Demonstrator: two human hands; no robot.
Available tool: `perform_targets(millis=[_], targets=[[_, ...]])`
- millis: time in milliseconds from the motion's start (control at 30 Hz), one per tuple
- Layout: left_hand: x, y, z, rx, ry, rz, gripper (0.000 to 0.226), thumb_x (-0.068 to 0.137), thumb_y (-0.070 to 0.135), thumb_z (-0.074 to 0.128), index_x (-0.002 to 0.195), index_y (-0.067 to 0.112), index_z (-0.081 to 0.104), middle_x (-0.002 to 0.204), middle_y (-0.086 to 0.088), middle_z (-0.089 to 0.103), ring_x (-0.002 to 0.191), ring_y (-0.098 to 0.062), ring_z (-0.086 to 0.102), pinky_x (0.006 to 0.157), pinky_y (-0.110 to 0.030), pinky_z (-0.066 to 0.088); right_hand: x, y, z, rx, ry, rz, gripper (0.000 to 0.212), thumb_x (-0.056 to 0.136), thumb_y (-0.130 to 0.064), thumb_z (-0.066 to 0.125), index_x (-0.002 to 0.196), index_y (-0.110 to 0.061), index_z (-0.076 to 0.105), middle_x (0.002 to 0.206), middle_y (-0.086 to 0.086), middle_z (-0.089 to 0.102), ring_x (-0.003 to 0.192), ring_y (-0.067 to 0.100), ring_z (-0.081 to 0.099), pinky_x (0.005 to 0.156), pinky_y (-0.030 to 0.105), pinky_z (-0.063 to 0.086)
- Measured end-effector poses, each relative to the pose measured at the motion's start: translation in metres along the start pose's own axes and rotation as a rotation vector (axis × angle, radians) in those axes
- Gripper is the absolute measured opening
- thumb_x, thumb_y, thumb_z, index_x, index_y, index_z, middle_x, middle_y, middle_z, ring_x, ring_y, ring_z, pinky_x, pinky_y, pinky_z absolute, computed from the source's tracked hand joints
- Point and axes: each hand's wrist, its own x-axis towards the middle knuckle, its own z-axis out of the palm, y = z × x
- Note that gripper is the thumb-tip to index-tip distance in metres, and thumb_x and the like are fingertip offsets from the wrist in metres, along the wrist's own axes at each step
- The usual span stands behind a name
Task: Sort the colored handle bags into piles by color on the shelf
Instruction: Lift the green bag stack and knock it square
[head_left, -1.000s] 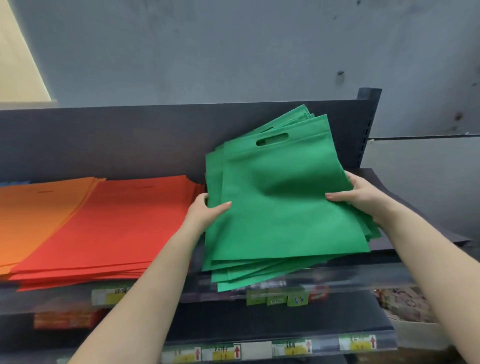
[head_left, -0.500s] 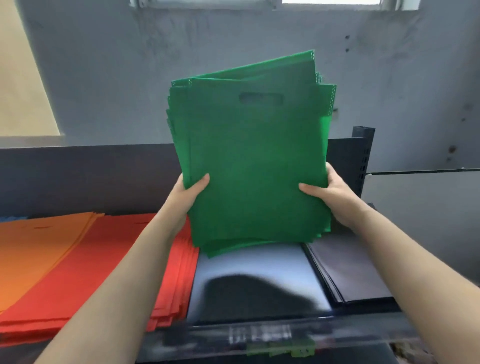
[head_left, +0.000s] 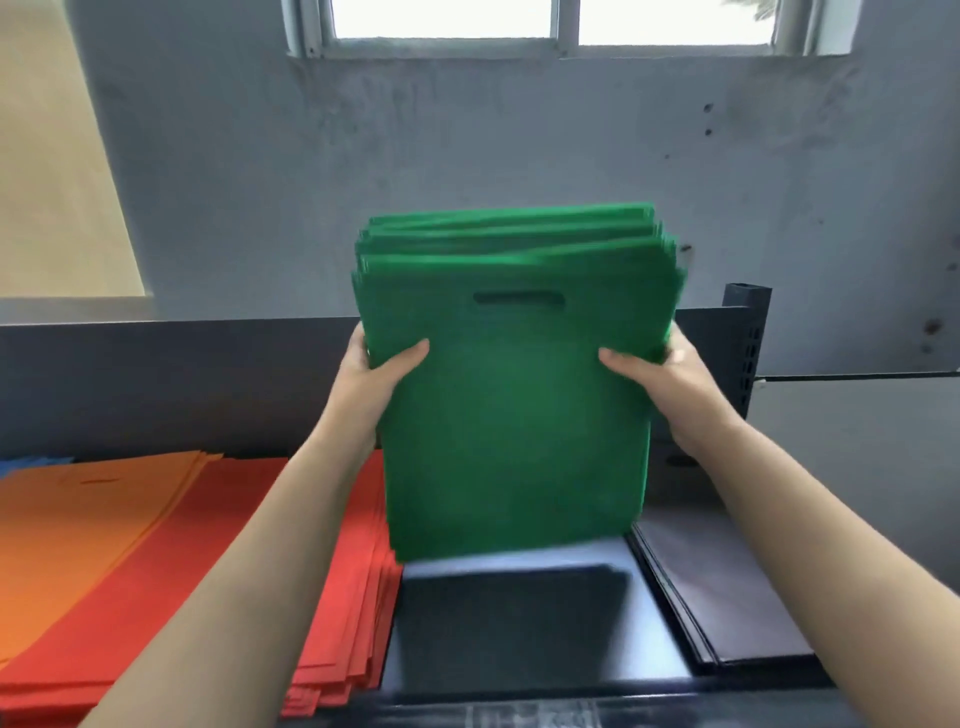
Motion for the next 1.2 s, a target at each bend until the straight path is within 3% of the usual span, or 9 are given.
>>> perform_targets(millis=[100,200,433,633,767,933,1033,1133,1200], targets=[[-0.017,-0.028,0.001,0.114,-0.031,-0.051,0.031,0.082,0.011,0.071,0.105,0.028,0.059,0.101,0.007,0.071,0.085,-0.003,0.069,0.064,-0.015,0.052,-0.017,0.026,0.0,-0.059,0.125,0.051,0.041,0.074,-0.008,0.079,0.1,-0.031,0.057,0.105,-0.007,0.068,0.098,0.015,0.066,0.083,0.034,0.054],[-0.021,-0.03,0.004,0.144,-0.048,0.011,0.028,0.084,0.009,0.069,0.104,0.028,0.061,0.098,0.011,0.071,0.087,-0.003,0.068,0.065,-0.014,0.052,-0.021,0.027,0.0,0.042,0.169,0.038,0.037,0.075,-0.004,0.077,0.097,-0.028,0.06,0.102,-0.004,0.07,0.094,0.017,0.068,0.081,0.038,0.056],[0.001,-0.008,0.003,0.074,-0.059,0.011,0.039,0.085,0.01,0.067,0.12,0.021,0.054,0.104,0.009,0.071,0.094,-0.009,0.068,0.073,-0.023,0.055,0.002,-0.008,-0.004,-0.071,0.03,-0.032,0.035,0.073,-0.006,0.079,0.093,-0.03,0.062,0.092,-0.014,0.072,0.082,0.001,0.069,0.064,0.016,0.053],[-0.006,-0.014,0.019,0.117,0.007,0.033,0.023,0.087,0.007,0.065,0.103,0.024,0.064,0.11,-0.003,0.07,0.098,-0.019,0.068,0.086,-0.039,0.054,-0.001,-0.001,0.007,-0.092,0.143,-0.038,0.036,0.075,0.002,0.075,0.091,-0.028,0.062,0.098,-0.004,0.07,0.093,0.017,0.067,0.084,0.038,0.055],[0.007,0.004,0.024,0.094,-0.031,0.081,0.031,0.083,0.016,0.067,0.113,0.023,0.061,0.113,0.001,0.069,0.104,-0.019,0.066,0.089,-0.039,0.052,0.014,-0.015,0.005,-0.037,0.15,-0.04,0.035,0.078,-0.003,0.072,0.097,-0.029,0.059,0.104,-0.004,0.069,0.098,0.017,0.066,0.084,0.036,0.054],[-0.006,-0.025,0.009,0.349,-0.077,-0.123,0.028,0.091,0.011,0.061,0.114,0.024,0.055,0.118,0.0,0.064,0.11,-0.02,0.061,0.098,-0.043,0.048,-0.006,0.016,-0.006,-0.182,-0.018,0.175,0.038,0.083,0.004,0.065,0.112,-0.018,0.054,0.112,0.002,0.065,0.108,0.023,0.061,0.089,0.037,0.052],[-0.008,-0.026,0.01,0.27,-0.012,-0.093,0.027,0.088,0.011,0.064,0.111,0.025,0.059,0.113,0.003,0.066,0.107,-0.018,0.063,0.092,-0.038,0.051,-0.009,0.02,-0.005,-0.151,0.064,0.125,0.048,0.084,0.001,0.065,0.124,-0.018,0.048,0.119,0.003,0.062,0.111,0.023,0.059,0.097,0.045,0.048],[-0.005,-0.017,0.012,0.266,0.021,0.023,0.036,0.086,0.006,0.066,0.119,0.017,0.056,0.114,0.001,0.066,0.108,-0.018,0.062,0.091,-0.035,0.051,-0.009,0.014,-0.004,-0.289,0.123,-0.067,0.084,0.08,0.001,0.068,0.143,-0.028,0.021,0.122,-0.007,0.053,0.112,0.012,0.052,0.092,0.022,0.045],[-0.004,-0.009,0.014,0.316,0.048,0.117,0.052,0.081,0.001,0.069,0.127,0.014,0.05,0.115,0.001,0.064,0.11,-0.018,0.061,0.091,-0.031,0.05,-0.01,0.009,-0.004,-0.385,0.122,-0.217,0.106,0.077,0.004,0.071,0.147,-0.035,0.003,0.137,-0.001,0.045,0.122,0.011,0.043,0.097,0.019,0.037]])
